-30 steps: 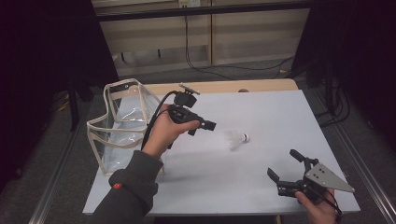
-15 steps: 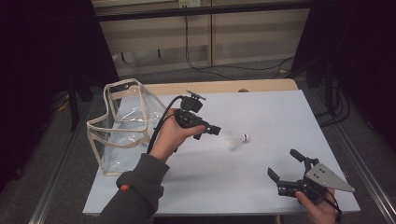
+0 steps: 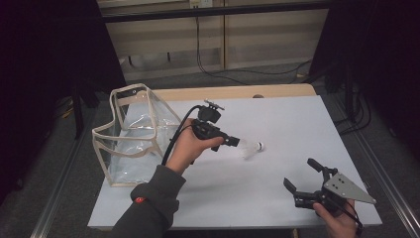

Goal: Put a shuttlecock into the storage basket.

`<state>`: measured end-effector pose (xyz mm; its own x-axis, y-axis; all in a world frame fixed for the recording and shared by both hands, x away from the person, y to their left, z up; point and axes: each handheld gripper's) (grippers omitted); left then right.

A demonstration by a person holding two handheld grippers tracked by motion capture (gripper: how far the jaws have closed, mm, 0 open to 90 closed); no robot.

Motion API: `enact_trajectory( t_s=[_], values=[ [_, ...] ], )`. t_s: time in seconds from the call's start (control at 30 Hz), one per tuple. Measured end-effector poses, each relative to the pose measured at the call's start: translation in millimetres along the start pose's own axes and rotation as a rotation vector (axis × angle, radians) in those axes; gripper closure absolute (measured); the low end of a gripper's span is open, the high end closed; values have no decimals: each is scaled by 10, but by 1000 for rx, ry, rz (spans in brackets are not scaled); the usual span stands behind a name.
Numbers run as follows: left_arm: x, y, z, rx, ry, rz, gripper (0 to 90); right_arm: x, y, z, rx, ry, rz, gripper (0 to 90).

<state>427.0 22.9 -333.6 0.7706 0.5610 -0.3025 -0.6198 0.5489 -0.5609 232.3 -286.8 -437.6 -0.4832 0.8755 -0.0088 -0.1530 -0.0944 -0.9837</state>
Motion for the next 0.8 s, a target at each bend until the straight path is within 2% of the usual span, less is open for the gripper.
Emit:
enact_trajectory(
  t_s=[0.8],
  values=[
    [-92,37,-272,2,12,-12,126,1,4,-6,1,0,2,18]
  ],
)
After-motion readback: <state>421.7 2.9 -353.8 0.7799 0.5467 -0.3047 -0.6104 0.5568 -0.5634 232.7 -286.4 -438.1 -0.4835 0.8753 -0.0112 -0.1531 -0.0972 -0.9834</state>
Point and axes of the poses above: each handheld gripper's, and its own axes: z roughly backward along the jaws, y roughly out of its underside, x roughly to its left, and after that the axes turned 3 degrees about x, right-handed
